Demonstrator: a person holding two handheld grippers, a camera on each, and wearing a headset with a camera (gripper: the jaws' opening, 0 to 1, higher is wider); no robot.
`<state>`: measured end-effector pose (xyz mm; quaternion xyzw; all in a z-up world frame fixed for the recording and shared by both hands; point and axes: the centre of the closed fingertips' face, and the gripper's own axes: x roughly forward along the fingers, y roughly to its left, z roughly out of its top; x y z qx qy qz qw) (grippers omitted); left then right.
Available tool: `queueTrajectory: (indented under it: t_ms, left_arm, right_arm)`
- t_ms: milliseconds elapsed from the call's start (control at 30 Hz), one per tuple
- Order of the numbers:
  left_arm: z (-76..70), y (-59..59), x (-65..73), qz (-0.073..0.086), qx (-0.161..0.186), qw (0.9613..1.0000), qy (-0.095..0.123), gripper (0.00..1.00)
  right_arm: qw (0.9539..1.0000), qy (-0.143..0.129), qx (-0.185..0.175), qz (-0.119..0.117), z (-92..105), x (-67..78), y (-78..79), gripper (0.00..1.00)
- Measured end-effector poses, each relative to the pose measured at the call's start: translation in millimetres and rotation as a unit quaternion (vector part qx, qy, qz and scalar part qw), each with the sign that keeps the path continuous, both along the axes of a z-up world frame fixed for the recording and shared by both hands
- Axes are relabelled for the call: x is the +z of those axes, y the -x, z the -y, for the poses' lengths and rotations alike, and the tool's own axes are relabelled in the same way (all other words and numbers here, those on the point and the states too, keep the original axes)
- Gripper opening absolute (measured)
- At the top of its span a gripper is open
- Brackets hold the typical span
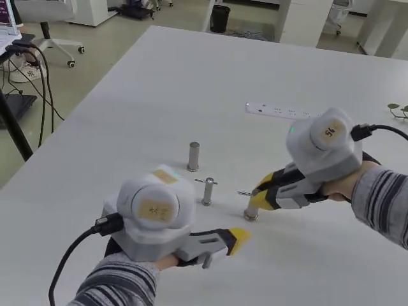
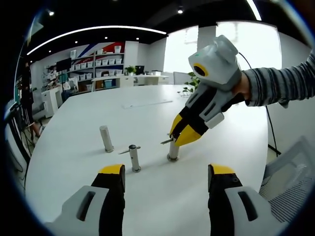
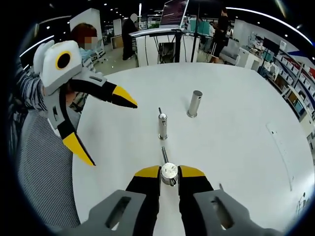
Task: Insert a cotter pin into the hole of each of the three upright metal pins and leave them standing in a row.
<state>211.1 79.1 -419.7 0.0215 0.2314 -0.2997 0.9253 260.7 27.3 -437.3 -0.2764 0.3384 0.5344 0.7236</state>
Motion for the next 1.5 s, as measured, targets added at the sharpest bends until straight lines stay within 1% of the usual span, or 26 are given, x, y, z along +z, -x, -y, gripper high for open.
queueTrajectory:
  t_ms: [67, 167, 300, 367, 467, 500, 600, 700, 800, 900, 933, 967, 1000, 1233, 1433, 1500]
  left_arm:
    - [-2.7, -0.4, 0.3, 0.003, 0.002, 1.0000, -0.002, 0.71]
    - [-4.2, -0.9, 1.9, 0.005, 0.003, 1.0000, 0.002, 0.73]
    - [-2.7, -1.6, 8.7, 0.016, -0.001, 0.9998, 0.008, 0.79]
    - [-2.0, -1.8, 9.8, 0.020, -0.004, 0.9998, 0.006, 0.81]
    - [-1.6, -1.3, 10.2, 0.022, -0.008, 0.9997, 0.003, 0.83]
    - [-1.9, -1.4, 9.7, 0.021, -0.008, 0.9997, 0.003, 0.84]
    - [-4.6, -3.0, 7.8, 0.021, 0.000, 0.9998, 0.002, 0.85]
    - [-5.0, -3.9, 5.6, 0.018, 0.002, 0.9998, 0.002, 0.87]
    - [-4.7, -5.2, 6.2, 0.020, 0.003, 0.9998, 0.001, 0.88]
    - [-4.4, -5.3, 4.4, 0.016, 0.003, 0.9999, 0.000, 0.88]
    - [-4.7, -5.3, 4.0, 0.015, 0.004, 0.9999, -0.001, 0.88]
    - [-5.0, -5.3, 3.2, 0.015, 0.003, 0.9999, -0.004, 0.88]
    - [-5.1, -5.3, 2.7, 0.014, 0.003, 0.9999, -0.006, 0.88]
    - [-5.5, -4.5, -0.7, 0.008, 0.003, 0.9999, -0.014, 0.88]
    - [-6.5, -3.5, -2.9, 0.003, 0.003, 0.9998, -0.020, 0.88]
    - [-7.1, -3.7, -3.2, 0.002, 0.004, 0.9998, -0.020, 0.87]
  right_arm:
    - [1.0000, 0.004, 0.002, 0.000, 0.1, 0.4, -2.4, 0.08]
    - [1.0000, 0.007, 0.005, -0.001, -0.1, 0.7, -4.8, 0.08]
    - [0.9999, 0.011, 0.005, -0.007, 0.6, -0.8, -7.3, 0.08]
    - [0.9999, 0.014, 0.004, -0.009, 1.6, -2.5, -8.5, 0.08]
    - [0.9998, 0.017, 0.003, -0.013, 3.4, -4.2, -9.6, 0.08]
    - [0.9998, 0.014, 0.002, -0.015, 2.9, -3.6, -10.7, 0.08]
    - [0.9997, 0.018, 0.005, -0.016, 4.1, -4.2, -12.4, 0.08]
    - [0.9997, 0.019, 0.005, -0.017, 5.0, -4.7, -14.9, 0.08]
    - [0.9995, 0.019, 0.014, -0.020, 5.1, -5.2, -15.2, 0.08]
    - [0.9994, 0.020, 0.018, -0.024, 4.5, -5.5, -15.1, 0.08]
    - [0.9993, 0.022, 0.021, -0.022, 4.5, -5.6, -14.8, 0.08]
    - [0.9990, 0.025, 0.033, -0.014, 4.2, -5.7, -14.7, 0.08]
    - [0.9991, 0.025, 0.033, -0.013, 4.0, -6.0, -14.5, 0.09]
    - [0.9992, 0.030, 0.026, -0.006, 4.0, -11.8, -14.7, 0.09]
    - [0.9997, 0.025, 0.008, -0.003, 3.9, -11.5, -15.8, 0.09]
    - [0.9998, 0.020, -0.008, -0.004, 3.8, -10.8, -16.3, 0.09]
